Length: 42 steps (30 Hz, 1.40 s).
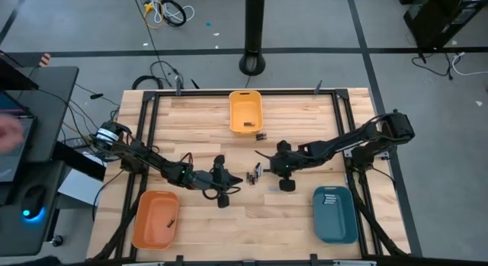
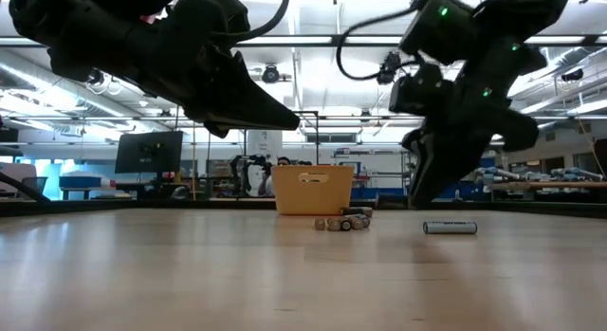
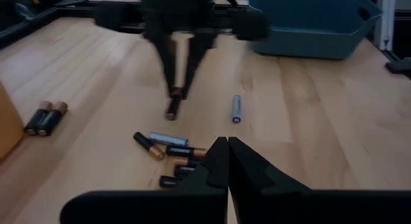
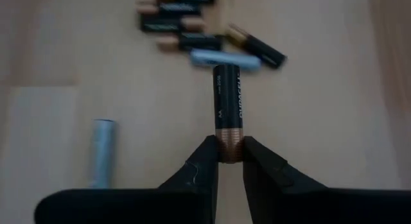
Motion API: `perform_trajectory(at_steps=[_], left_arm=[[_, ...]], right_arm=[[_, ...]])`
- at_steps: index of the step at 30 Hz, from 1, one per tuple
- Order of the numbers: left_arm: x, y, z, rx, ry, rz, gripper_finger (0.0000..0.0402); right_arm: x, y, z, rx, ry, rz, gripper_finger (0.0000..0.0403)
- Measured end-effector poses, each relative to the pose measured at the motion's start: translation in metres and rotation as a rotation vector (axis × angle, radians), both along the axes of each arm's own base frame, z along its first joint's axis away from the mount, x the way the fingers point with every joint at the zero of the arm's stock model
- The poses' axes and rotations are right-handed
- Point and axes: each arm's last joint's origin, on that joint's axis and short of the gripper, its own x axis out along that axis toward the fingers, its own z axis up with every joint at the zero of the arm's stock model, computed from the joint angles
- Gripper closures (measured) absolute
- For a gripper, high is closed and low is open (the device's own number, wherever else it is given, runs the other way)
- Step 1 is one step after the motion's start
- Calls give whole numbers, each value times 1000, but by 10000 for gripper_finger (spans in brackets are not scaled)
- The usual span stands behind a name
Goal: Sort batteries
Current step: Put the large black battery into the yellow bin
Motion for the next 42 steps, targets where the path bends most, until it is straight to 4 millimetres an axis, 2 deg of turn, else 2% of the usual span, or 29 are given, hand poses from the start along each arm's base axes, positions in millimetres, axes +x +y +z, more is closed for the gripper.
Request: perform_trajectory(at_steps=[5, 10, 15, 23, 28, 31, 36, 42], left_arm=[[1, 4, 0, -13, -11, 66, 393], [2, 11, 0, -41, -19, 116, 393], [3, 13, 0, 1, -10, 118, 393], [0, 14, -2, 54, -18, 99, 393], [-16, 22, -12, 26, -90, 92, 393], [-28, 25, -18, 8, -131, 83, 393], [-39, 29, -25, 5, -130, 85, 393], [-42, 30, -29, 34, -108, 79, 393]], right_arm=[[-2, 10, 10, -10, -42, 11, 343], [-7, 15, 28, -32, -119, 11, 342], [-4, -2, 57, -57, -207, -62, 342], [31, -57, 105, -151, -226, -124, 342], [59, -97, 127, -177, -186, -114, 342], [76, -123, 134, -191, -153, -106, 342], [98, -169, 127, -160, -76, -102, 342], [113, -214, 84, -74, 70, -120, 341]])
